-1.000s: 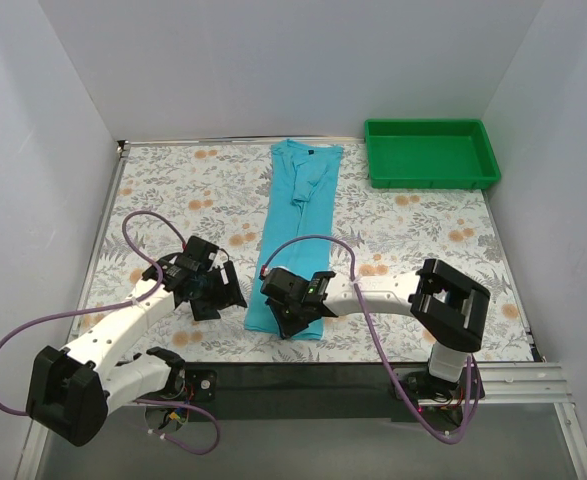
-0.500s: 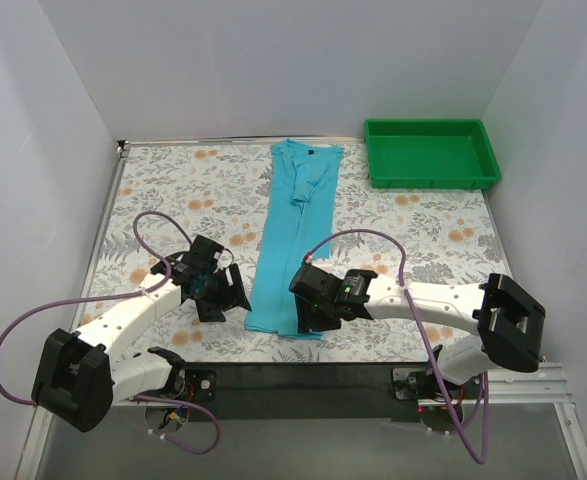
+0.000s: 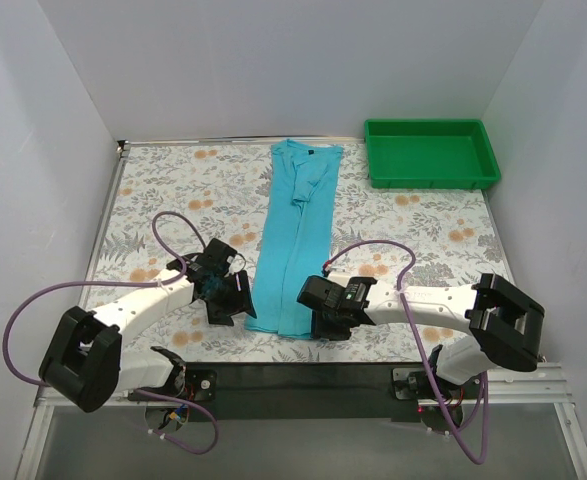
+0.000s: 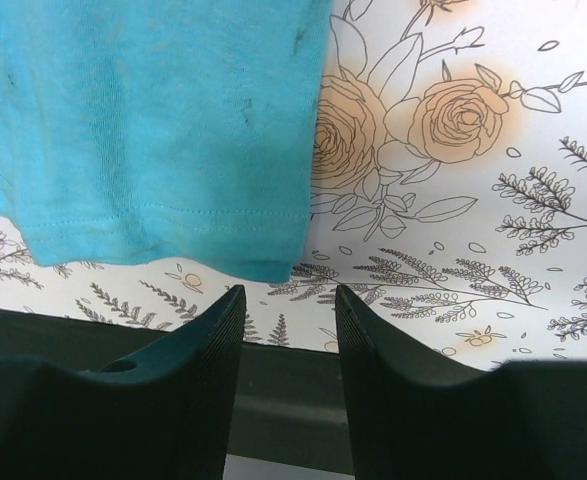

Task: Fold and stack the t-shirts
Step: Fold the tshirt

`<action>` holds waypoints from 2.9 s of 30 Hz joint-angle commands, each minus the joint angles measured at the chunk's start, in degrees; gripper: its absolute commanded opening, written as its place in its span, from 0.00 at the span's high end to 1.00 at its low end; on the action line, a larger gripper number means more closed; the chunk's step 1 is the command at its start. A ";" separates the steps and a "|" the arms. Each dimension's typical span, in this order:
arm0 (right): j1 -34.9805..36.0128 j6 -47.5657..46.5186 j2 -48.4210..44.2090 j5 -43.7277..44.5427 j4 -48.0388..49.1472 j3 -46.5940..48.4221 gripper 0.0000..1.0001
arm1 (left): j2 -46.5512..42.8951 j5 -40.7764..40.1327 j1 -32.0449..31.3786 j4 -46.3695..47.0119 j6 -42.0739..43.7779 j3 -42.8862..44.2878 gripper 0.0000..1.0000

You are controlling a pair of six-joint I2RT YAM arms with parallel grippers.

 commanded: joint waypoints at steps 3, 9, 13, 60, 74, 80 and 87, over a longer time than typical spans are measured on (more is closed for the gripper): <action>-0.57 3.90 -0.44 4.20 0.29 0.49 0.61 | 2.03 -1.58 -1.58 1.86 -0.48 0.01 0.42; -1.89 2.85 0.61 4.21 1.52 1.27 0.62 | 4.58 -3.16 -3.07 2.38 -0.57 0.10 0.43; -2.07 2.41 2.62 3.24 1.78 2.42 0.63 | 5.64 -4.39 -3.86 2.30 -0.57 0.10 0.46; -18.21 -24.64 0.95 -16.63 -8.32 17.16 0.99 | 7.98 -4.37 -1.50 -12.92 -0.13 20.38 1.00; -27.64 -45.40 14.93 -3.01 -3.41 35.56 0.99 | 26.20 -15.55 3.08 8.17 4.88 36.48 1.00; -30.01 -46.80 14.23 -2.12 2.39 31.08 0.99 | 29.98 -16.61 3.08 13.45 6.20 37.27 1.00; -31.86 -49.97 13.88 -0.72 6.17 27.74 0.99 | 31.39 -19.07 3.08 16.01 6.82 36.31 1.00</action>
